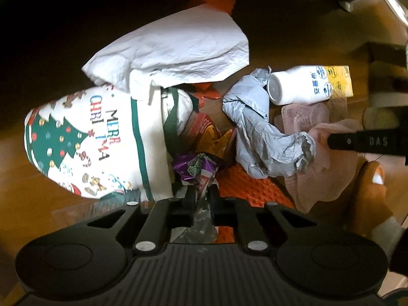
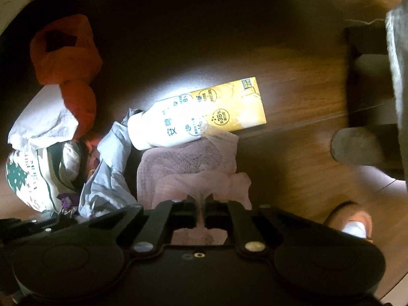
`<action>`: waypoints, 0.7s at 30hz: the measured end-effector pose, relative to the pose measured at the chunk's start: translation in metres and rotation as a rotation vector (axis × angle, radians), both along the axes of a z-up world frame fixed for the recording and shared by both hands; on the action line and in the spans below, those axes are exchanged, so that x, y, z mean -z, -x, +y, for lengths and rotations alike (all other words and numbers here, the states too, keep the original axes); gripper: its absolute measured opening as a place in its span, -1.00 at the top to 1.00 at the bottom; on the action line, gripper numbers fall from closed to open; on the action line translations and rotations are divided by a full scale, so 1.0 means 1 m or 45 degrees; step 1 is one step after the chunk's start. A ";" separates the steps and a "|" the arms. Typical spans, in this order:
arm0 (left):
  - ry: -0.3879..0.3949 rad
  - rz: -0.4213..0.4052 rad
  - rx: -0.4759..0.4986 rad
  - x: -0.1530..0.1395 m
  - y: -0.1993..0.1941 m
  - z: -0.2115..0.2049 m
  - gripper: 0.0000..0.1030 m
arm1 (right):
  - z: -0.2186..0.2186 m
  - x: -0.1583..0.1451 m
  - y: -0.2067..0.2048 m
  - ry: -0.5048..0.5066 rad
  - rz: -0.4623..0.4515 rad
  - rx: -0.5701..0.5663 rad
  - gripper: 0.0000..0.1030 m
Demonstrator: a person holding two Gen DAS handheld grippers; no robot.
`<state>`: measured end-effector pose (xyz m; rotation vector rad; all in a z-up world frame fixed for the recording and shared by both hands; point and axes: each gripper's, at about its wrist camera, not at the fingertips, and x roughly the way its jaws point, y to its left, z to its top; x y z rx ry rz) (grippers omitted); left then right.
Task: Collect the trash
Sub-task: 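Close the right gripper on the pink mesh while the left grips the purple wrapper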
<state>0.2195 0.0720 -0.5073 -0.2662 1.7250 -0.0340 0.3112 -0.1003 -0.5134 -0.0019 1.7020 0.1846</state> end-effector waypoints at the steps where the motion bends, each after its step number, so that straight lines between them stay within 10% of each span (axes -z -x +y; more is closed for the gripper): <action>1: 0.011 0.004 -0.017 -0.001 0.000 0.002 0.84 | 0.000 -0.003 0.000 -0.001 -0.005 -0.006 0.94; 21: -0.041 -0.217 -0.184 -0.146 0.023 0.006 0.91 | -0.021 -0.176 0.034 -0.041 -0.275 -0.129 0.97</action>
